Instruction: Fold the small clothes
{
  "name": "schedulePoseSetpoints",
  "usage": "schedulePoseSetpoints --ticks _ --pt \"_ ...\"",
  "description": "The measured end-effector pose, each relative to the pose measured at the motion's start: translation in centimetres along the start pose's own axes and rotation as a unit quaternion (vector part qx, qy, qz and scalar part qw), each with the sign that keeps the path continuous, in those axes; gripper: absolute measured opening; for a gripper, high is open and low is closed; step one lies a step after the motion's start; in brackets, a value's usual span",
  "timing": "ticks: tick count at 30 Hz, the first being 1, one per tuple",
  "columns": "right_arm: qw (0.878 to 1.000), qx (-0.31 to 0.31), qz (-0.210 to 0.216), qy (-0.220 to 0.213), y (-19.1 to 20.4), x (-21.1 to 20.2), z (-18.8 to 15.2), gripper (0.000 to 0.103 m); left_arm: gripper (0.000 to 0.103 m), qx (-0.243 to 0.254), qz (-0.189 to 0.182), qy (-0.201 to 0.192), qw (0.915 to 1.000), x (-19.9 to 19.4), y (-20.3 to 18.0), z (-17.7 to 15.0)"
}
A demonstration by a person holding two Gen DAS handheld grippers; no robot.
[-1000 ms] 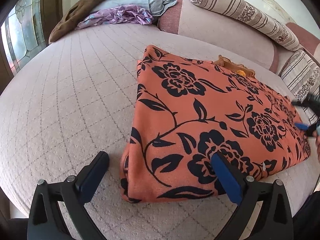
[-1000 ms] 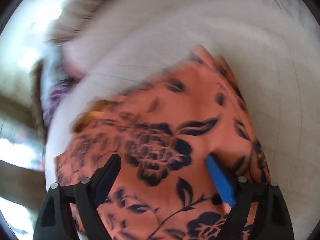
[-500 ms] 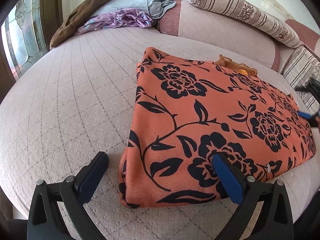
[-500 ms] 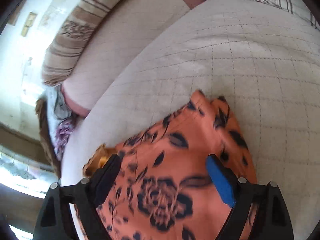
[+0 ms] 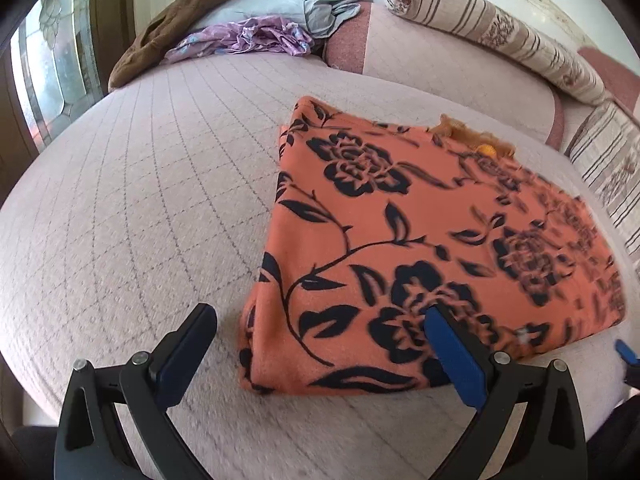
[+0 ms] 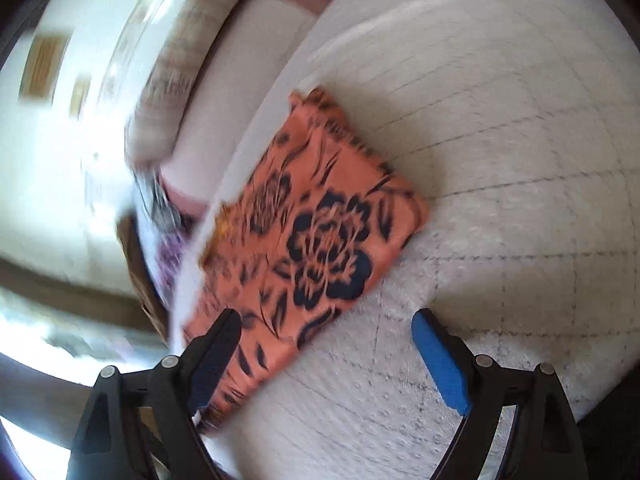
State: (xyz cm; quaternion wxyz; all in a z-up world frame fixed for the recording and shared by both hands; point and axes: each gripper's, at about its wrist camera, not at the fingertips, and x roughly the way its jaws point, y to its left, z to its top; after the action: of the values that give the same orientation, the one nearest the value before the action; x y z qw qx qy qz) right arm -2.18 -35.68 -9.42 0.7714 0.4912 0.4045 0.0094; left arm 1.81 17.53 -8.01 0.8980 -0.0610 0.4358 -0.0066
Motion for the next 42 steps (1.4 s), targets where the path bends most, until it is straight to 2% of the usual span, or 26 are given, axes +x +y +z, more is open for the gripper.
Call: schedulePoseSetpoints --ticks 5,6,8,9,11,14,15,17,18,19,20,21,22,23,24,26,28,29,30,32,34,36,38,39,40,42 --pt "0.999 0.047 0.017 -0.02 -1.0 0.9 2.9 0.089 0.103 0.012 -0.023 -0.026 0.9993 -3.1 -2.2 0.9" --pt "0.998 0.049 0.016 -0.022 -1.0 1.3 3.5 0.084 0.103 0.021 -0.028 -0.027 0.999 -3.4 -3.0 1.0" --pt "0.999 0.041 -0.003 -0.009 -0.3 2.9 4.4 0.016 0.103 0.039 -0.03 -0.023 0.9985 -3.4 -4.3 1.3" --pt "0.999 0.041 -0.012 0.012 -0.4 3.6 4.6 0.011 0.103 0.049 -0.029 -0.021 0.9981 -3.3 -5.0 1.5" --pt "1.0 0.014 -0.028 0.006 1.1 3.8 4.6 0.01 0.103 0.064 -0.032 -0.023 0.9972 -3.7 -6.2 1.9" --pt "0.989 -0.111 -0.077 -0.058 5.7 0.2 3.1 0.01 0.103 0.074 -0.045 -0.043 0.9953 -4.3 -7.7 2.6" --pt "0.987 -0.127 -0.086 -0.056 6.1 0.0 2.6 0.01 0.103 0.079 -0.048 -0.04 0.9949 -4.0 -8.3 2.8" --pt "0.982 -0.143 -0.122 -0.02 5.1 1.8 2.2 0.016 0.103 0.086 -0.046 -0.023 0.995 -2.7 -9.3 3.2" --pt "0.982 -0.12 -0.144 0.035 2.7 4.0 2.2 0.02 0.103 0.086 -0.04 -0.012 0.9954 -2.0 -9.6 3.3" --pt "0.99 -0.084 -0.108 0.025 1.4 3.4 2.3 0.022 0.103 0.083 -0.036 -0.006 0.9959 -1.5 -9.8 3.5" --pt "0.996 -0.045 -0.072 0.017 0.7 2.5 2.7 0.03 0.103 0.076 -0.036 -0.006 0.9964 -1.3 -9.8 3.6" --pt "0.998 -0.02 -0.048 0.023 0.5 1.7 3.2 0.062 0.103 0.062 -0.042 -0.011 0.9971 -1.1 -9.7 3.8" --pt "0.999 -0.02 -0.038 0.016 0.7 1.0 3.5 0.084 0.103 0.054 -0.047 -0.011 0.9974 -0.9 -9.7 4.0" --pt "0.999 -0.029 -0.038 -0.003 1.1 0.1 3.9 0.084 0.103 0.051 -0.048 -0.008 0.9975 -0.6 -9.7 4.0" --pt "0.998 -0.045 -0.039 -0.026 1.6 -1.0 4.4 0.084 0.103 0.05 -0.047 -0.001 0.9976 0.1 -9.7 4.2" --pt "0.998 -0.056 -0.024 -0.032 2.1 -1.4 5.5 0.084 0.103 0.053 -0.041 0.013 0.9977 1.3 -9.9 4.0" --pt "0.997 -0.071 -0.015 -0.031 3.0 -1.0 7.6 0.084 0.103 0.055 -0.027 0.07 0.9957 4.2 -9.9 3.4" --pt "0.996 -0.085 -0.021 -0.017 3.7 0.3 9.2 0.084 0.103 0.059 -0.018 0.076 0.9952 4.8 -9.9 3.1" --pt "0.995 -0.096 -0.022 -0.012 4.3 1.4 10.3 0.084 0.103 0.082 -0.003 0.058 0.9949 4.6 -10.5 2.7" --pt "0.993 -0.115 -0.033 0.009 5.2 4.4 13.1 0.084 0.103 0.097 0.005 0.058 0.9936 4.6 -11.0 2.5" --pt "0.99 -0.123 -0.055 0.028 6.0 7.4 15.4 0.084 0.103 0.096 0.0 0.056 0.9938 4.7 -10.8 2.4" --pt "0.986 -0.128 -0.075 0.072 6.4 11.4 17.4 0.08 0.103 0.098 -0.004 0.055 0.9936 4.7 -10.6 2.4" --pt "0.98 -0.143 -0.093 0.103 6.8 14.2 17.8 0.059 0.103 0.104 -0.005 0.051 0.9932 4.8 -10.5 2.2" --pt "0.974 -0.163 -0.109 0.11 7.6 15.2 17.8 0.02 0.103 0.106 -0.006 0.049 0.9931 4.9 -10.1 2.1" --pt "0.974 -0.165 -0.106 0.113 8.1 15.2 17.7 0.013 0.103 0.109 -0.008 0.048 0.9929 4.9 -10.0 2.0" --pt "0.975 -0.188 -0.096 0.076 10.1 13.7 17.6 0.013 0.103 0.113 -0.012 0.043 0.9926 5.0 -9.8 1.9"
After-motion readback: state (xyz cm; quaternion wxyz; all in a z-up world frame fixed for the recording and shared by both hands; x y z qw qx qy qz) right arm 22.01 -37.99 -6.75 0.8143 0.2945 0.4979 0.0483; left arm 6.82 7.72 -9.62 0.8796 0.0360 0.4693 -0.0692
